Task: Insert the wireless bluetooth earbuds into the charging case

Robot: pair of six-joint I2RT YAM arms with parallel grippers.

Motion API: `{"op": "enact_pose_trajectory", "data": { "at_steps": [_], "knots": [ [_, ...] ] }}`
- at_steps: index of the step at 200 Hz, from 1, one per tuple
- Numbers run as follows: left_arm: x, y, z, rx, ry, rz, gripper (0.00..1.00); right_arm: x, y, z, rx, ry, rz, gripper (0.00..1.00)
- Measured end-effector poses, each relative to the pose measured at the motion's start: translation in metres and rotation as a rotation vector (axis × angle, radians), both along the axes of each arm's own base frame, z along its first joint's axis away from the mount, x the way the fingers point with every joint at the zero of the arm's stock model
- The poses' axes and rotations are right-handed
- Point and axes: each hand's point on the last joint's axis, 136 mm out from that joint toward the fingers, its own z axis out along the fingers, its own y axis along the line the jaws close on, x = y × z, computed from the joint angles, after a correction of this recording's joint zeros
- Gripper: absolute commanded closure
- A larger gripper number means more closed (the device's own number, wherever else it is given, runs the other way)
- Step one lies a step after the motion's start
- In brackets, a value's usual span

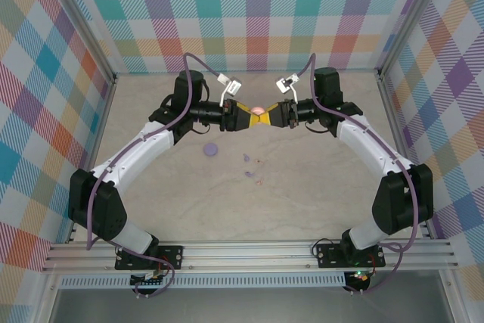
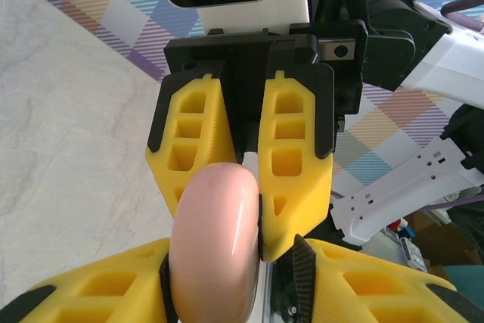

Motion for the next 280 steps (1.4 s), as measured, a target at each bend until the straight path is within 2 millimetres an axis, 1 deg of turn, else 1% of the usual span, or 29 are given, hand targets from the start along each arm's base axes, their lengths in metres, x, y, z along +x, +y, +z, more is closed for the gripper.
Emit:
{"op": "enact_pose_trajectory", "data": {
  "at_steps": [39, 83, 124, 162, 185, 199, 257, 280],
  "knots": [
    [-0.002, 0.000, -0.002, 0.002, 0.011, -0.011, 0.59, -0.002, 0.000, 0.001, 0.002, -0.006, 0.009, 0.85],
    [-0.004, -0.001, -0.002, -0.001, 0.015, -0.024, 0.61, -0.003, 0.002, 0.007, 0.007, -0.028, 0.019, 0.85],
    [-0.008, -0.002, 0.000, -0.008, 0.020, -0.042, 0.61, -0.008, 0.004, 0.010, 0.003, -0.041, 0.036, 0.85],
    [-0.008, -0.002, 0.001, -0.008, 0.021, -0.044, 0.61, -0.010, 0.004, 0.009, -0.004, -0.044, 0.043, 0.84],
    [-0.009, -0.002, 0.001, -0.007, 0.025, -0.045, 0.65, -0.011, 0.004, 0.007, -0.007, -0.047, 0.046, 0.84],
    [-0.009, -0.002, 0.001, -0.007, 0.029, -0.046, 0.69, -0.012, 0.003, 0.007, -0.009, -0.050, 0.048, 0.84],
    [-0.012, -0.003, 0.002, -0.013, 0.049, -0.057, 0.70, -0.015, 0.002, 0.008, -0.007, -0.057, 0.062, 0.83],
    [-0.012, -0.003, 0.002, -0.013, 0.053, -0.057, 0.74, -0.016, 0.002, 0.008, -0.009, -0.057, 0.062, 0.83]
  ]
}}
